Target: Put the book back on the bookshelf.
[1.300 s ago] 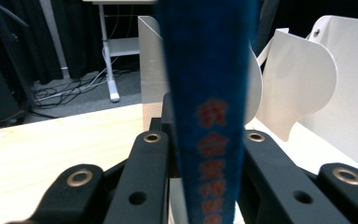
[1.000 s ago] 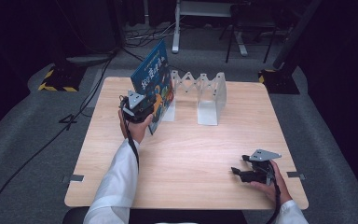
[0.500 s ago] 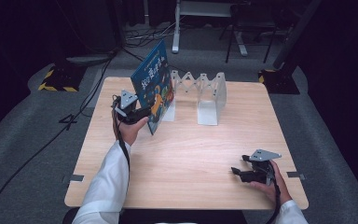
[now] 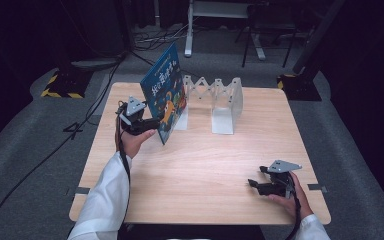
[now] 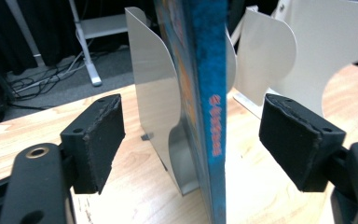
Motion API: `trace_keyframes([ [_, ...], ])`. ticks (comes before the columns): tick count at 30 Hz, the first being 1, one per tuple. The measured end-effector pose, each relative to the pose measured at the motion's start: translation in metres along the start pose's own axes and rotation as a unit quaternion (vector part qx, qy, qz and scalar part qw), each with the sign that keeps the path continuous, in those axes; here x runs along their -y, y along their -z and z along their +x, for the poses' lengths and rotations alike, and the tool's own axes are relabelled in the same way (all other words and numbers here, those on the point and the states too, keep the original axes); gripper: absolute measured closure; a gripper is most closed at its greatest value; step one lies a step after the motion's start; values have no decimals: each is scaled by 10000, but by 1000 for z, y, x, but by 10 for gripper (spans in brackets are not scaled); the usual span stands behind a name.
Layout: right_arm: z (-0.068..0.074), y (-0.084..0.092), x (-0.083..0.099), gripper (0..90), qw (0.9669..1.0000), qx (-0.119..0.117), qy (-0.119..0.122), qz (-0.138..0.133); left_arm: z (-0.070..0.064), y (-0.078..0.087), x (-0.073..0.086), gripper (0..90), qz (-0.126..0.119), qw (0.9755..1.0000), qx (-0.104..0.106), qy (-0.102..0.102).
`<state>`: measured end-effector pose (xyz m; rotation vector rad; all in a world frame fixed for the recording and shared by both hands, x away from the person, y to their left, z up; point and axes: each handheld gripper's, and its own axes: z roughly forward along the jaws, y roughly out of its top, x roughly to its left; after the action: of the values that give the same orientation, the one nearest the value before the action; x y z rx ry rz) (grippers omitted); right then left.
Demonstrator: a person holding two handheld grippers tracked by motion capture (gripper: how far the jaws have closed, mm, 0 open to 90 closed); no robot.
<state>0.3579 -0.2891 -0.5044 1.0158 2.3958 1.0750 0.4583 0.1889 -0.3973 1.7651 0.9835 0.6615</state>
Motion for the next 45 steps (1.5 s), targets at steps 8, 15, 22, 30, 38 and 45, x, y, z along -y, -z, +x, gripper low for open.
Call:
trace_keyframes([
  [8,0,0,0,260,10000,6,-7,4,-1,9,2,168,356,9989,199,-239],
  [15,0,1,1,257,10000,39,-21,9,-6,20,5,157,581,9957,330,-639],
  [22,0,1,1,257,10000,39,-21,9,-14,26,10,158,861,9905,405,-990],
  [30,0,1,2,256,10000,54,-40,0,-25,36,22,165,1149,9808,438,-1510],
  [38,1,1,2,255,10000,56,-38,-1,-29,47,36,161,1384,9739,395,-1753],
  [45,1,2,2,255,10000,62,-36,1,-32,55,50,162,1608,9674,481,-1899],
])
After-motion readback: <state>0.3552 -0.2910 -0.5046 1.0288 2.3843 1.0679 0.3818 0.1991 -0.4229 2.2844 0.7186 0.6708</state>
